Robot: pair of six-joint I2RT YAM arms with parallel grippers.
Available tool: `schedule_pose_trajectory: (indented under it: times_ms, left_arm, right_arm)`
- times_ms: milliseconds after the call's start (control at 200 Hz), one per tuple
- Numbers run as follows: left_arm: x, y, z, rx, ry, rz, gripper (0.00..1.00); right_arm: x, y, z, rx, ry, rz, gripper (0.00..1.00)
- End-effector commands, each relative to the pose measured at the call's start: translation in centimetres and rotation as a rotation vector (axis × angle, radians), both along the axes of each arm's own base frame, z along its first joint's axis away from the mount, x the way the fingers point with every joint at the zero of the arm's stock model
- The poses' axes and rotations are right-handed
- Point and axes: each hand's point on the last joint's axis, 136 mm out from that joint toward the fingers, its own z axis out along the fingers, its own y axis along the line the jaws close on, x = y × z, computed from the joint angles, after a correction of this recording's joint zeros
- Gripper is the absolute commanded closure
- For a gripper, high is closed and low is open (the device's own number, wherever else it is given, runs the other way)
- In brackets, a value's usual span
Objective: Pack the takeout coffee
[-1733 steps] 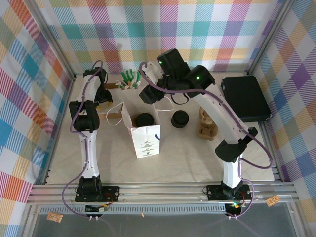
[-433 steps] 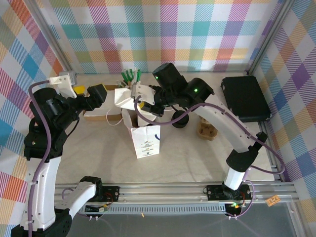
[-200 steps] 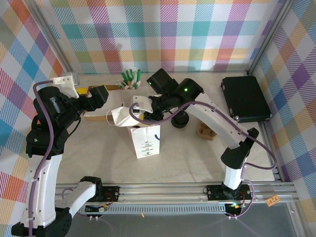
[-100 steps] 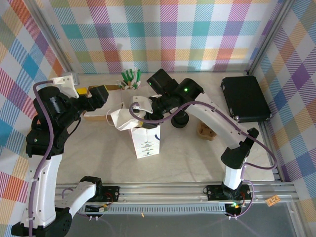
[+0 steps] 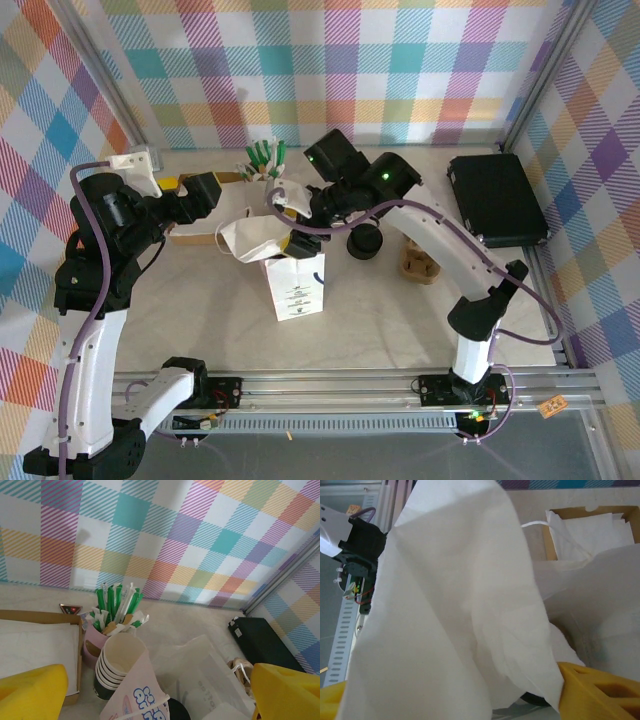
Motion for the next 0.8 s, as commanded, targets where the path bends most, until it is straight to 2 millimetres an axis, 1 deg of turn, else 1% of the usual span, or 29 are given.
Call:
schedule_pose_trajectory:
  times_ms: [0,75,190,330,455,550,745,800]
  left_arm:
    - [0.0,0.0,0.4,-0.007,-0.015,-0.002,0.07]
    - [0.0,0.0,0.3,-0.008,-0.012,-0.004,0.07]
    - [0.0,0.0,0.1,-0.011,-0.006,-0.003,0.07]
    - [-0.1,0.0,-0.1,-0.010,0.000,-0.001,0.07]
    - [-0.2,0.2,-0.4,-0.004,0.007,0.006,0.07]
    - [0.1,0.6,-0.8,0.006,0.021,0.028,0.07]
    - [0.4,0.9,-1.5,0.014,0.055,0.051,0.07]
    - [0.4,1.0,-1.7,0.015,0.064,0.058,0.07]
  right_arm:
    - [-0.8,-0.1,2.7,0.091,0.021,0.014,0.25]
    - [-1.2,0.1,2.2,0.083,0.038,0.043,0.27]
    - [-1.1,0.1,1.2,0.040,0.084,0.038,0.46]
    - [-1.4,-0.1,0.9,0.035,0.135,0.037,0.59]
    - [-1.6,-0.2,1.0,0.036,0.152,0.037,0.61]
    - [-1.9,-0.1,0.7,0.033,0.169,0.047,0.66]
    - [-1.8,0.0,-1.6,-0.032,0.231,0.040,0.75]
    - [-1.7,0.1,-2.3,-0.049,0.250,0.030,0.80]
